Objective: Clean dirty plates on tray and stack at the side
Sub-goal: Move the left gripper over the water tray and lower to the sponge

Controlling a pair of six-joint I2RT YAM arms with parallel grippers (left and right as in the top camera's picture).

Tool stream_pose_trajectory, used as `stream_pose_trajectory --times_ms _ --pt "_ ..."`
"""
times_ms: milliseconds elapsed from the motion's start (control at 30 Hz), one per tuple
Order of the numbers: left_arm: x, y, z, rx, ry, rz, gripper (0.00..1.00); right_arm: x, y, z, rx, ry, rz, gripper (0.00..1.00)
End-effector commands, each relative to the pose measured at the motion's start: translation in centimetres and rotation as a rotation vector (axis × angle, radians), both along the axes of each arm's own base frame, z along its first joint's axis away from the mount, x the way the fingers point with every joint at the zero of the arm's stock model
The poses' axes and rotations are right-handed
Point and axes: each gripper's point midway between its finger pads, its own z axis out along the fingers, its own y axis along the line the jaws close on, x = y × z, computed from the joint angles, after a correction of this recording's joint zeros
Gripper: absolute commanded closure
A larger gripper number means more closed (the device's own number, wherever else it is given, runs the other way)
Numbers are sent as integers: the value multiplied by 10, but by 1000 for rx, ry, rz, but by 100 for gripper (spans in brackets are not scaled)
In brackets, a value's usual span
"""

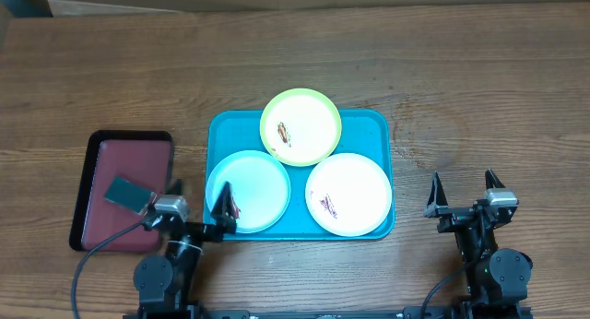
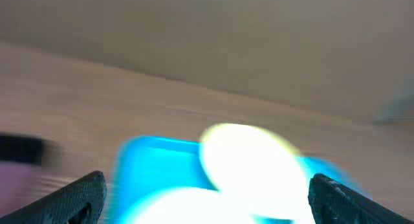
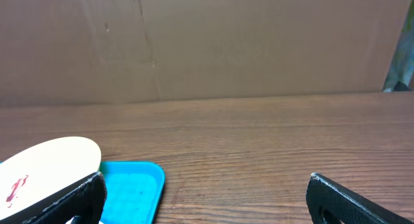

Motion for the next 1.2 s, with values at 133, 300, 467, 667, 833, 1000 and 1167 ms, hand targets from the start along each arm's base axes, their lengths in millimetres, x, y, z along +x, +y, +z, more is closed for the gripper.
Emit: stream_pose_trajectory --times_ms 133,300,467,667,833,1000,1167 --pt "-40 -62 76 -308 -173 -437 0 0 -2 -2 4 -4 -8 0" --pt "-55 -47 148 -145 -456 -332 0 0 -2 -2 4 -4 -8 0" --pt "-43 -21 172 -85 -297 -129 0 0 -2 -2 4 -4 -8 0" --pt "-19 -20 163 -42 80 -114 0 0 -2 -2 4 -4 -8 0" --pt "-6 -27 161 -18 246 -165 0 0 -2 -2 4 -4 -8 0" --pt "10 -31 172 44 285 -212 0 0 -2 -2 4 -4 -8 0" --pt "28 -12 152 63 495 -112 0 0 -2 -2 4 -4 -8 0"
